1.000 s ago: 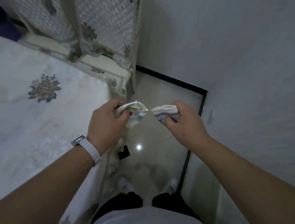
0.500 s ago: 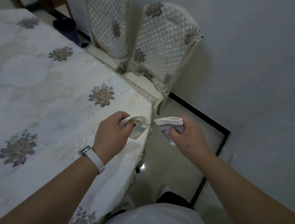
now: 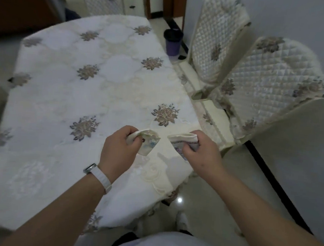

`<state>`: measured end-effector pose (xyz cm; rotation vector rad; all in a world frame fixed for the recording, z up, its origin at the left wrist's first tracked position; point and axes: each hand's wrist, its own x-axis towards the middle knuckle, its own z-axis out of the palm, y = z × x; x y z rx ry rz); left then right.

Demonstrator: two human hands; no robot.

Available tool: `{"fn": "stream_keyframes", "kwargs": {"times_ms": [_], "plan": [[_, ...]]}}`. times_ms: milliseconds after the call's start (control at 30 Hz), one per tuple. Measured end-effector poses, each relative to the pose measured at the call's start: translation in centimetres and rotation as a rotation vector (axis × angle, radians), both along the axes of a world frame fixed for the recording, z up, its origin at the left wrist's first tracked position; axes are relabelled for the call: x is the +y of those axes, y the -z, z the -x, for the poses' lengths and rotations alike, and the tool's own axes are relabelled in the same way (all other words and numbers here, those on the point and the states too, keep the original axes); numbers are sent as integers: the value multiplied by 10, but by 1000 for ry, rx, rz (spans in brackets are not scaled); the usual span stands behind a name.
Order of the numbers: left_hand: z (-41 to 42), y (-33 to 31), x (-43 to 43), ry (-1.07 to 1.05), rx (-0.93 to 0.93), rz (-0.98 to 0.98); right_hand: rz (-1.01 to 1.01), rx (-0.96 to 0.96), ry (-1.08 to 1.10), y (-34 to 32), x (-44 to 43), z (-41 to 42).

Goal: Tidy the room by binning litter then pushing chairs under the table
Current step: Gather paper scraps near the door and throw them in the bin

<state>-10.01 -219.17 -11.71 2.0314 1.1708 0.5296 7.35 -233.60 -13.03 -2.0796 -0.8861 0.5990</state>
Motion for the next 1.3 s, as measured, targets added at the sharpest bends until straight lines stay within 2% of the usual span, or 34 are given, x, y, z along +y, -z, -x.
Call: {"fn": "stream_keyframes", "kwargs": {"times_ms": [200,500,633,867,1033,1300], "plan": [[53,-10,-14,-292,8,11,-27,14,-297,-6,48,16],[167,-19,-12,-594,-41,-5,-33,-33,-582,-16,110,119],[238,-15,-1,-654,-74,-33,-30,-57,-660,-21,140,190],[404,-2,17,-839,-162,33,-13,-100,-818,-23,183,350],[501,3,9,-961,-131,12,-22,-81,-908,-22,205,453],[620,6,-17,-1170,-162,-51,-46,-80,-1109,-15,224,587]]}}
